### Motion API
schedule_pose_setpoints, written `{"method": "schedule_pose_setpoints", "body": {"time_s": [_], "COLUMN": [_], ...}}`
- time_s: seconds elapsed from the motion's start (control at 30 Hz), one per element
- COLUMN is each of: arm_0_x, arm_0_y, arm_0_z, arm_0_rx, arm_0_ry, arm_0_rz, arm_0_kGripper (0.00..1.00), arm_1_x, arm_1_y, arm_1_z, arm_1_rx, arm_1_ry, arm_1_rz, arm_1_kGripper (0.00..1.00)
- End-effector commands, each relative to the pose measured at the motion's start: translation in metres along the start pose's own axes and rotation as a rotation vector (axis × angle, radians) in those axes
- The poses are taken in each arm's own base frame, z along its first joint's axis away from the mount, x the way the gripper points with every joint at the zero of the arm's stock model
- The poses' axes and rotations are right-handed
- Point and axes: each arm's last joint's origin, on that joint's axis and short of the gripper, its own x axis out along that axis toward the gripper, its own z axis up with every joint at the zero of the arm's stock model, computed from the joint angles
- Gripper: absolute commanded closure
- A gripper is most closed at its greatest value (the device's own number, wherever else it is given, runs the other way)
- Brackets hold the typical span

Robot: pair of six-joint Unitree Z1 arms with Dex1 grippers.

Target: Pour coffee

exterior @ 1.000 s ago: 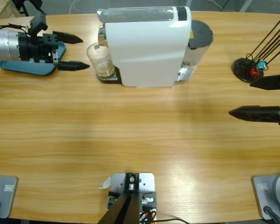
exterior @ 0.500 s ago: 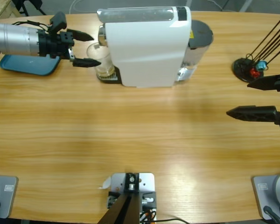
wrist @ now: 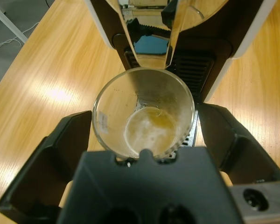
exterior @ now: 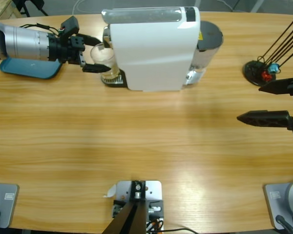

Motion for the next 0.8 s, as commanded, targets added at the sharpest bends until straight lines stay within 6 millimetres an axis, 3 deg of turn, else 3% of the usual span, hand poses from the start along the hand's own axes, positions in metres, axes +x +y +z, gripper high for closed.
{"method": "schedule_pose_setpoints", "body": {"time_s": [0.03, 0.1, 0.17, 0.23, 0.27, 0.5, 0.63, 0.8], "arm_0_x": [0.016, 0.019, 0.02, 0.02, 0.019, 0.005, -0.024, -0.084], "arm_0_y": [0.003, 0.001, 0.001, 0.0, 0.0, -0.009, -0.011, -0.015], "arm_0_z": [-0.011, -0.009, -0.009, -0.009, -0.009, -0.011, -0.004, 0.002], "arm_0_rx": [-0.035, -0.033, -0.032, -0.029, -0.028, -0.054, -0.106, -0.156], "arm_0_ry": [0.021, 0.028, 0.032, 0.033, 0.033, 0.032, 0.013, 0.001], "arm_0_rz": [-0.026, -0.027, -0.029, -0.029, -0.03, -0.03, 0.034, 0.216], "arm_0_kGripper": [0.524, 0.533, 0.755, 0.831, 0.987, 1.0, 1.0, 1.0], "arm_1_x": [0.005, 0.005, 0.004, 0.004, 0.004, 0.002, 0.001, 0.001], "arm_1_y": [-0.003, -0.003, -0.003, -0.003, -0.003, -0.003, -0.003, -0.003], "arm_1_z": [-0.004, -0.004, -0.004, -0.004, -0.004, -0.005, -0.006, -0.006], "arm_1_rx": [0.002, 0.003, 0.002, 0.002, 0.002, 0.0, 0.0, -0.001], "arm_1_ry": [0.031, 0.03, 0.029, 0.029, 0.029, 0.016, 0.012, 0.01], "arm_1_rz": [-0.021, -0.021, -0.021, -0.021, -0.021, -0.028, -0.029, -0.029], "arm_1_kGripper": [0.0, 0.0, 0.0, 0.0, 0.0, 0.0, 0.0, 0.0]}}
